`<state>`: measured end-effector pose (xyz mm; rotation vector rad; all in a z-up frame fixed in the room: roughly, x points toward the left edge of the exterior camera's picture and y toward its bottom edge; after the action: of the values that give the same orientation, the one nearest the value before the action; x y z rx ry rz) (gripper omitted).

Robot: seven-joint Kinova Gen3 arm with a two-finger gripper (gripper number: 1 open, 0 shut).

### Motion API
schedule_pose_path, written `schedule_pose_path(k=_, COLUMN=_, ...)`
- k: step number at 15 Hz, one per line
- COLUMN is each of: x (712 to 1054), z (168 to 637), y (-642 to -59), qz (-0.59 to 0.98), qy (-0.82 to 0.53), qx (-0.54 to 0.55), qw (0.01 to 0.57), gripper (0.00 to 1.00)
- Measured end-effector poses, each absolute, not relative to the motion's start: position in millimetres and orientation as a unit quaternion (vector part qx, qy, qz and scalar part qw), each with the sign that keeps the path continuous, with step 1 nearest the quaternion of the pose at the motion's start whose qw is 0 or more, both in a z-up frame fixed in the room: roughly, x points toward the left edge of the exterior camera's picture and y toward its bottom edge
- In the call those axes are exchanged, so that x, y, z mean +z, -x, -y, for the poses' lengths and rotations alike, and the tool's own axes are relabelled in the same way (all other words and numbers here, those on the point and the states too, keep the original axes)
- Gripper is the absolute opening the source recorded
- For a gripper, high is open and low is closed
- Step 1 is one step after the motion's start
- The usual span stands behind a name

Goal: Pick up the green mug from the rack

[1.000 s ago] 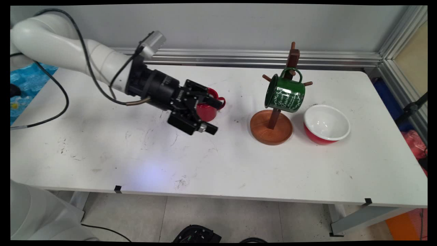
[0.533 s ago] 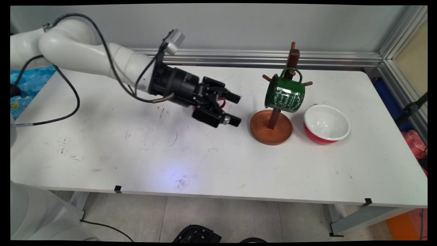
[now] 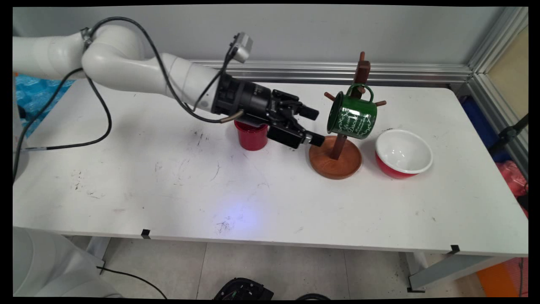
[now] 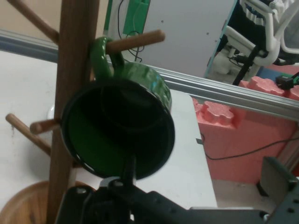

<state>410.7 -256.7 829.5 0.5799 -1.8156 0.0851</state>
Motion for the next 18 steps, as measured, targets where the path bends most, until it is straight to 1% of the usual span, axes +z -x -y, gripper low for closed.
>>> schedule_pose_path(k=18, x=821.5, z=287.2, y=-359.0, qz=0.791, qy=-0.242, qx=0.052, qw=0.559, gripper=1.0)
